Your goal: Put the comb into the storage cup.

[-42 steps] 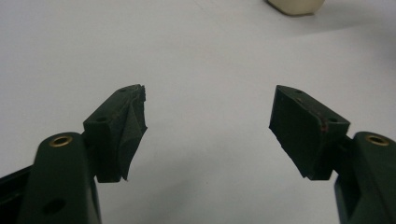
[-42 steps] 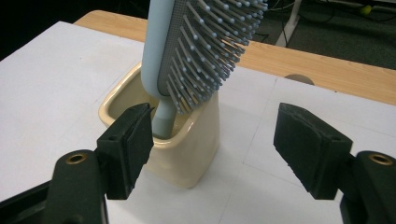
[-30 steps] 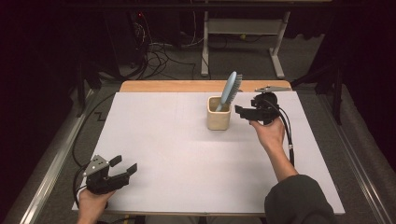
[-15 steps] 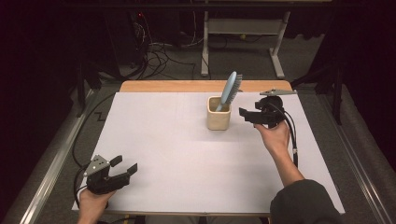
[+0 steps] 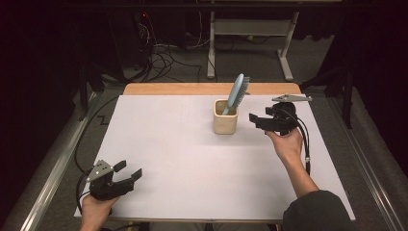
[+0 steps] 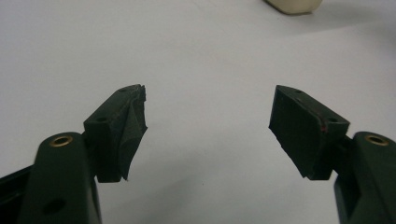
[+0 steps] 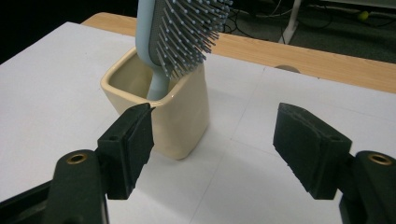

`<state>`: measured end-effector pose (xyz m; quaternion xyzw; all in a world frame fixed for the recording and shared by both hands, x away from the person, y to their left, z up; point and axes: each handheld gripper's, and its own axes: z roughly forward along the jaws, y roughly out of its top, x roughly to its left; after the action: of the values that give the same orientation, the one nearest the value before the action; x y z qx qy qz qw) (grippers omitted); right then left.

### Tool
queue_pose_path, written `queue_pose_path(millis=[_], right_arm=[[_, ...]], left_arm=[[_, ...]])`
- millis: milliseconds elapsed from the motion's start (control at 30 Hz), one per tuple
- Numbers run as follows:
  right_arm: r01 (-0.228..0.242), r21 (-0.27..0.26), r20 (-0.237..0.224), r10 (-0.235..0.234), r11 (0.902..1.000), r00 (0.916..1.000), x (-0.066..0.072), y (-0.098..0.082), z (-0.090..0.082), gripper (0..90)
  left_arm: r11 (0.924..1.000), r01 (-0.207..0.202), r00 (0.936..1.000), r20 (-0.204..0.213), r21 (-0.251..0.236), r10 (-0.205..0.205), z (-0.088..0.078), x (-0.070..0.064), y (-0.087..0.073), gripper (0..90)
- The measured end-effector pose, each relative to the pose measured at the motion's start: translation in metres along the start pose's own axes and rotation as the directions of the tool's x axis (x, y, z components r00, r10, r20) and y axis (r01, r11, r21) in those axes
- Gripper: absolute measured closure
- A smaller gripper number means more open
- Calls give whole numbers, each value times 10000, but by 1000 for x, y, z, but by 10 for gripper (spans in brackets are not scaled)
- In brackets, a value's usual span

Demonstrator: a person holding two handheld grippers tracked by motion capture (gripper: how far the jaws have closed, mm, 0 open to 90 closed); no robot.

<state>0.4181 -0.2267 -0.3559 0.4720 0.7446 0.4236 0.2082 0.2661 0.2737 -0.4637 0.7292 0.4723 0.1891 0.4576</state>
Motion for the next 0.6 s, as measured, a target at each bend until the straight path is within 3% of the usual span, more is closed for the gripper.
queue_pose_path(millis=[600], right_arm=[[39,-270,-196,-45,9996,9998,-2,-10,-16,296]], left_arm=[[10000,0,10000,12,11,0,0,0,0,279]])
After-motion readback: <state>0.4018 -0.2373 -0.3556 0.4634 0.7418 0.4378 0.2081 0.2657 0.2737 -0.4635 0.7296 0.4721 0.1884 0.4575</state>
